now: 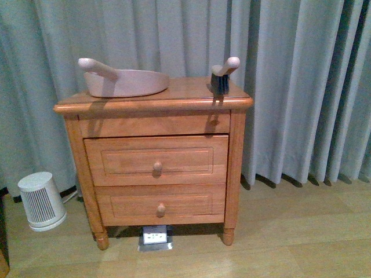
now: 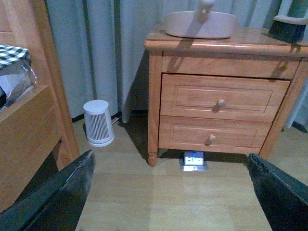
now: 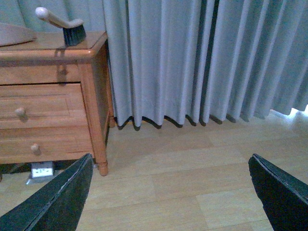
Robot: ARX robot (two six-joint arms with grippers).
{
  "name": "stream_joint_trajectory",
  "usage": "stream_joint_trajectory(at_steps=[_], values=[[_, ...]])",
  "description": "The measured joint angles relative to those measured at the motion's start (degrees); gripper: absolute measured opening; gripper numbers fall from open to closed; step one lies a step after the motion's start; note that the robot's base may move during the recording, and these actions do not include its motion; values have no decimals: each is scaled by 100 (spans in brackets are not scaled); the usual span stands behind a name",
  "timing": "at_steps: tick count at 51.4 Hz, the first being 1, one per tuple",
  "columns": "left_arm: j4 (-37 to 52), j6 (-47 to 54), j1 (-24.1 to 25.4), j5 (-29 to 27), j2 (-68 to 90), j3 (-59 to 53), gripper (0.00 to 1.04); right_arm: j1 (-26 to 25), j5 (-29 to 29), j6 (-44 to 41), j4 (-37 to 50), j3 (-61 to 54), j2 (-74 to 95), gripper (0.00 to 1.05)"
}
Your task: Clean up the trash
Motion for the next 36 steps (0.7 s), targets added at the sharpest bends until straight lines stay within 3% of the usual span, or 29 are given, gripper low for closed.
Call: stream_joint_trajectory(at_steps=[36], values=[[0,0,0,0,0,0,97,0,0,0,0,0,0,97]])
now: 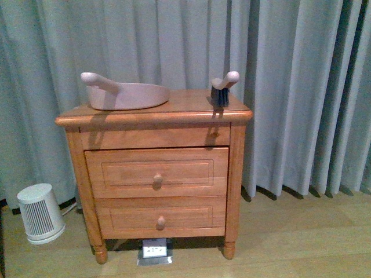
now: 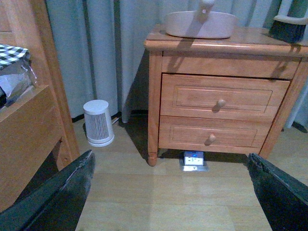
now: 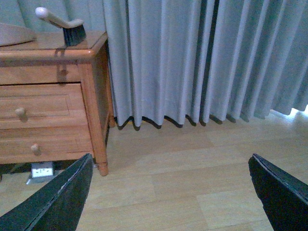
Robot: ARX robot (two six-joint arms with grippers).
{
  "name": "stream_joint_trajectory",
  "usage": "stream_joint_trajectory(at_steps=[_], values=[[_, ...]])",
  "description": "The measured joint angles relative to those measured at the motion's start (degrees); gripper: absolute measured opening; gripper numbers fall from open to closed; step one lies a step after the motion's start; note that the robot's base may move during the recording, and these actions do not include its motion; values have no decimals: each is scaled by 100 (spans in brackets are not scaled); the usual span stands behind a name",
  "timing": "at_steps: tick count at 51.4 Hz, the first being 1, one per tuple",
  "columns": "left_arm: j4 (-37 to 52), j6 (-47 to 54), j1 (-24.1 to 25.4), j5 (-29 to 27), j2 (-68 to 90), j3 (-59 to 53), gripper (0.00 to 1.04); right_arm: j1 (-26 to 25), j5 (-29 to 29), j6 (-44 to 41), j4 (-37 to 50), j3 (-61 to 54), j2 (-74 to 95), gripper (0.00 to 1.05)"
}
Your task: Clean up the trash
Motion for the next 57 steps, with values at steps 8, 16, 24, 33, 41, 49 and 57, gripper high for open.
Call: stream_joint_trajectory(at_steps=[8,16,24,33,41,49,57], values=[[0,0,0,0,0,0,97,0,0,2,0,0,0,97],[0,0,0,0,0,0,97,0,0,0,0,0,0,97],[0,0,0,0,0,0,97,0,0,0,0,0,0,97],[0,0,0,0,0,0,97,0,0,0,0,0,0,97],[0,0,0,0,-2,0,97,0,2,0,0,0,0,97],[0,0,0,0,-4,0,97,0,0,2,0,0,0,97],[0,0,0,0,-4,0,97,0,0,0,0,0,0,97]])
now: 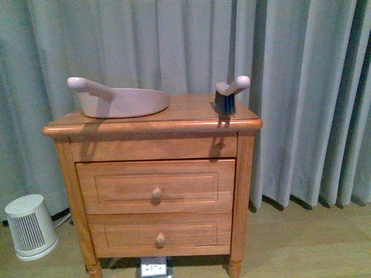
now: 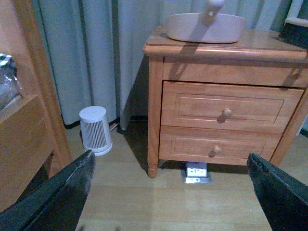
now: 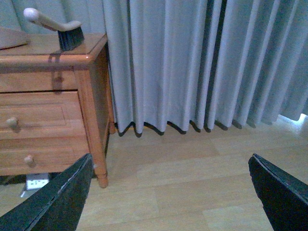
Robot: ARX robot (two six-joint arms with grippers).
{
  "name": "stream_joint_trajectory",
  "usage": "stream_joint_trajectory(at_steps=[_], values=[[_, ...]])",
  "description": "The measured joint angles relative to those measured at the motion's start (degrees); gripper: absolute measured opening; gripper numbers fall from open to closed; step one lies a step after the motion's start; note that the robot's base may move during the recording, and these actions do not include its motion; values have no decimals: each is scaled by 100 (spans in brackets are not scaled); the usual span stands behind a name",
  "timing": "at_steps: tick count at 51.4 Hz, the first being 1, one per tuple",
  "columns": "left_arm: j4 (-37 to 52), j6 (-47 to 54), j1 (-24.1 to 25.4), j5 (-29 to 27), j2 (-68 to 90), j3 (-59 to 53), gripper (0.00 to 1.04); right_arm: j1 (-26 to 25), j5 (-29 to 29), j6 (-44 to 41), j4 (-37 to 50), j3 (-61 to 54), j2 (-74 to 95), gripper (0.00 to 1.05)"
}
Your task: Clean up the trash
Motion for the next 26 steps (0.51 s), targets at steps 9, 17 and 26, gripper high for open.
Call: stream_joint_trajectory(at_steps=[9,17,26], values=[[0,0,0,0,0,0,97,0,-2,0,0,2,0,97],[0,0,0,0,0,0,97,0,0,0,0,0,0,97],[0,0,0,0,0,0,97,0,2,2,0,0,0,97]])
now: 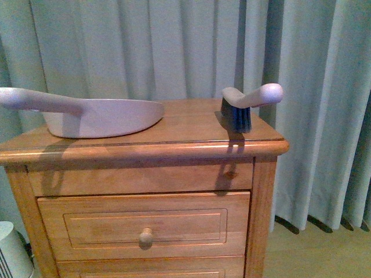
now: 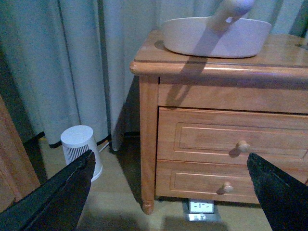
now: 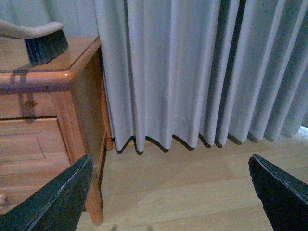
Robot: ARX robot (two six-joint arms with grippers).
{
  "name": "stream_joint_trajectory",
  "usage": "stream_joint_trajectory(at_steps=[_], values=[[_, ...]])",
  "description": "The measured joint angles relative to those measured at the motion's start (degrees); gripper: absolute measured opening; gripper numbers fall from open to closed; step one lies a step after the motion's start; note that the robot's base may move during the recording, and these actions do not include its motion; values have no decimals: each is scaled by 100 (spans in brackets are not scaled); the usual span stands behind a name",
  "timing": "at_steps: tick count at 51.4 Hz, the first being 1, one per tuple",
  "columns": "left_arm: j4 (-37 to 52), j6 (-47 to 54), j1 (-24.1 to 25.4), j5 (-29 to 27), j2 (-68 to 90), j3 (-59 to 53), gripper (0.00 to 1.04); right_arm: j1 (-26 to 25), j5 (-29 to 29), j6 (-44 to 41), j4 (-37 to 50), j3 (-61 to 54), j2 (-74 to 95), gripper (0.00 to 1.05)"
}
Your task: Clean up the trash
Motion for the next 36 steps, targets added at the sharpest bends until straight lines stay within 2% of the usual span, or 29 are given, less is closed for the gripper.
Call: stream_joint_trajectory(at_steps=[34,36], values=[[0,0,0,0,-2,0,97,0,-2,-2,-2,0,0,97],[-195,-175,-17,-181,116,70,97,0,-2,0,-2,0,0,97]])
